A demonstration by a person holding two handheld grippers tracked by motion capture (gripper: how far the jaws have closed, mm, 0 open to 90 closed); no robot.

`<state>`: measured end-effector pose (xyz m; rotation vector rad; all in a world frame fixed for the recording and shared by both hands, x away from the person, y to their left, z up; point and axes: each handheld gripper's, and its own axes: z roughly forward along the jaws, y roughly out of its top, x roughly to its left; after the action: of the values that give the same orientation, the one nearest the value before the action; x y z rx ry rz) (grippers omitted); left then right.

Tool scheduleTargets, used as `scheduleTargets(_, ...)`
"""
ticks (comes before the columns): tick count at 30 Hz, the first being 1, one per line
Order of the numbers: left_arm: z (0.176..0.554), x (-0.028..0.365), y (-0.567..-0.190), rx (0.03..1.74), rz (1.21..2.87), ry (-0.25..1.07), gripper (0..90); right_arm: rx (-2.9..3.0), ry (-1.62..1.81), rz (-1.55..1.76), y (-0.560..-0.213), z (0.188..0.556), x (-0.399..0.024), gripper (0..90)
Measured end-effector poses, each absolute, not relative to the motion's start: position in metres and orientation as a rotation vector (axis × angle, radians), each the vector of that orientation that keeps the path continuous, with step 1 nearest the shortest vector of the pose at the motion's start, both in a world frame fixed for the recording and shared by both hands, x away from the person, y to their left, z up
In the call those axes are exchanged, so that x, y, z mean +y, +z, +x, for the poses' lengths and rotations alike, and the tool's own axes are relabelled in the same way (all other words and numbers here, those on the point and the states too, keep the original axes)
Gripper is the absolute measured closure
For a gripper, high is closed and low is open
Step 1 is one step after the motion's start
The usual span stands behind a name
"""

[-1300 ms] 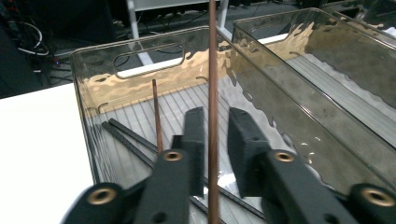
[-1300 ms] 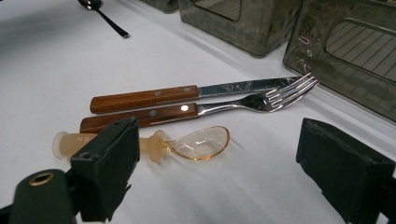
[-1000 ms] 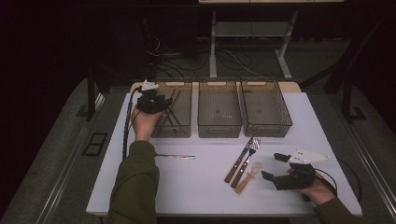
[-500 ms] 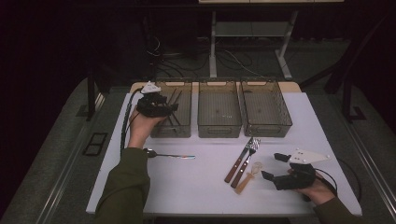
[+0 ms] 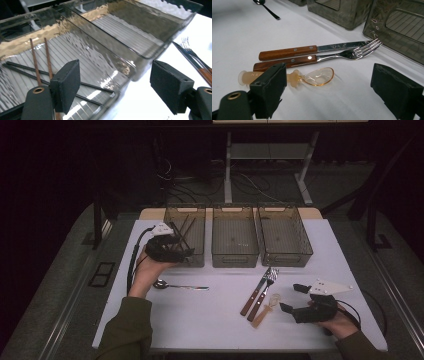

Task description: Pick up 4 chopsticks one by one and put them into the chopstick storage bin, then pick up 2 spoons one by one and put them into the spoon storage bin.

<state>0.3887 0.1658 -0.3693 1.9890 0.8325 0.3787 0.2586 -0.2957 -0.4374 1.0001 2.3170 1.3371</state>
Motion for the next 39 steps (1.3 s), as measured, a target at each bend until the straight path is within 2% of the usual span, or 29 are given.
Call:
scheduleTargets(8, 0.366, 0.168, -0.383, 0.815, 1.997, 0.336, 22.7, 2.313, 1.336, 0.998, -0.437, 0.258, -0.296, 13.5)
scheduleTargets(25, 0.329, 0.175, -0.392, 0.768, 2.022, 0.344, 21.6, 2.317, 1.337, 0.982, -0.436, 0.256, -0.295, 13.5)
scheduleTargets(39, 0.316, 0.194, -0.405, 0.782, 2.047, 0.365, 21.1, 2.322, 1.334, 0.987, -0.436, 0.257, -0.295, 13.5)
